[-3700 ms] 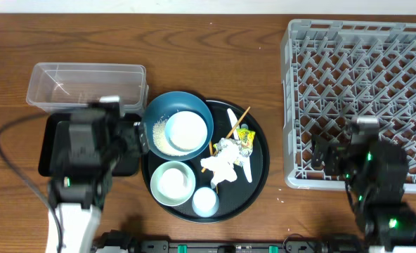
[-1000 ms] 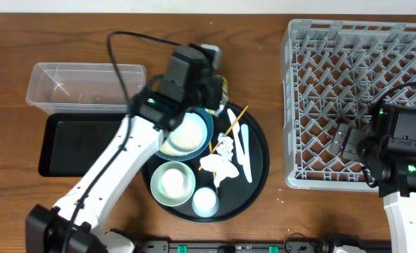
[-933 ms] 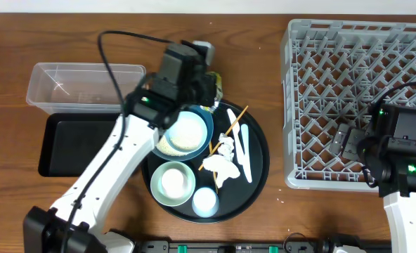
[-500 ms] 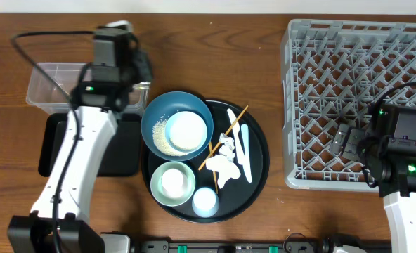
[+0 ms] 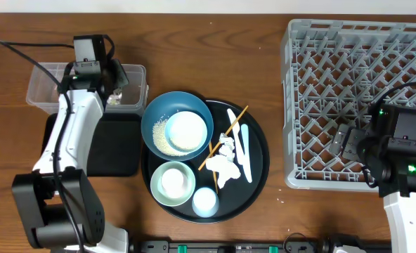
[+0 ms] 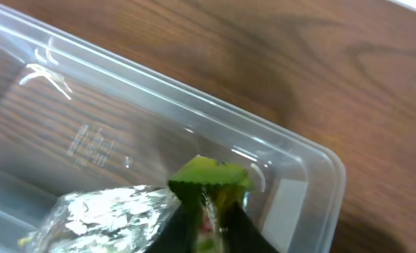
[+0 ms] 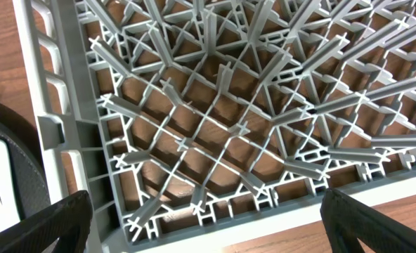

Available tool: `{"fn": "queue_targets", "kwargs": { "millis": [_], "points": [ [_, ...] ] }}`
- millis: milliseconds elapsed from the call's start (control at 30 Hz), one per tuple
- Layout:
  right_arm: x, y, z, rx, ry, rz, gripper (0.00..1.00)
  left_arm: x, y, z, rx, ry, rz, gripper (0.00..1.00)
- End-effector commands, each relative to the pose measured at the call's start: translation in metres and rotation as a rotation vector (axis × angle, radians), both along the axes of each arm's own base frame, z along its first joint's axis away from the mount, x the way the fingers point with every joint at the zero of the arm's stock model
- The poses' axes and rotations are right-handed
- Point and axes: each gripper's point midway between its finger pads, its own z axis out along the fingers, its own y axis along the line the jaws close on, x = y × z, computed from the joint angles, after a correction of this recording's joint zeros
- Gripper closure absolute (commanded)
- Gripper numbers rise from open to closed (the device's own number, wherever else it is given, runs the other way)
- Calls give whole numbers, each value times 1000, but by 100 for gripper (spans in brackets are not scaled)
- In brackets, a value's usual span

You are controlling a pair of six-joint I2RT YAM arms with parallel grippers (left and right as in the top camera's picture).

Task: Sort waste into correct bins and load items into the dishwasher rack
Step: 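Carry the wrappers with the left gripper and drop into clear bin, then reach left gripper to the tray and grasp the white tissue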

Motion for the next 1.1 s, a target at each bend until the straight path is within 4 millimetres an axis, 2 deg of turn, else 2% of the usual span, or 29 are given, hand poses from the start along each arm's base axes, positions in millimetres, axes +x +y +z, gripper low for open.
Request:
{"fn": "queue_targets", "kwargs": {
  "millis": [0,100,233,300,367,533,667,700,900,1067],
  "points": [
    [2,-5,8,-4,-23,-32,1,3,-1,17,-9,-44,2,48],
    [3,-5,8,-5,-25,-31,1,2,-17,33,-65,-84,-73,40],
    [2,-5,8,-4,-24,-31,1,-12,-58,56,-161,-106,-196,26],
    [2,-5,8,-4,-24,-31,1,-27,-79,59,-176,-72,-246,21],
    [2,-5,8,-4,-24,-31,1,-43,-101,54,-187,-16,-296,21],
    [3,-5,8,-5,-25,-31,1,-95,-177,27,-242,181,-493,21],
    [3,-5,8,-5,-25,-31,1,-133,-222,3,-222,290,-631,21],
    [3,-5,8,-4,-25,-31,1,-146,-239,-6,-211,320,-684,21],
    [2,-5,8,-5,-25,-31,1,-181,-285,-43,-172,419,-831,21],
    [2,-5,8,-5,-24,-31,1,-206,-311,-76,-130,516,-914,22]
  ]
}}
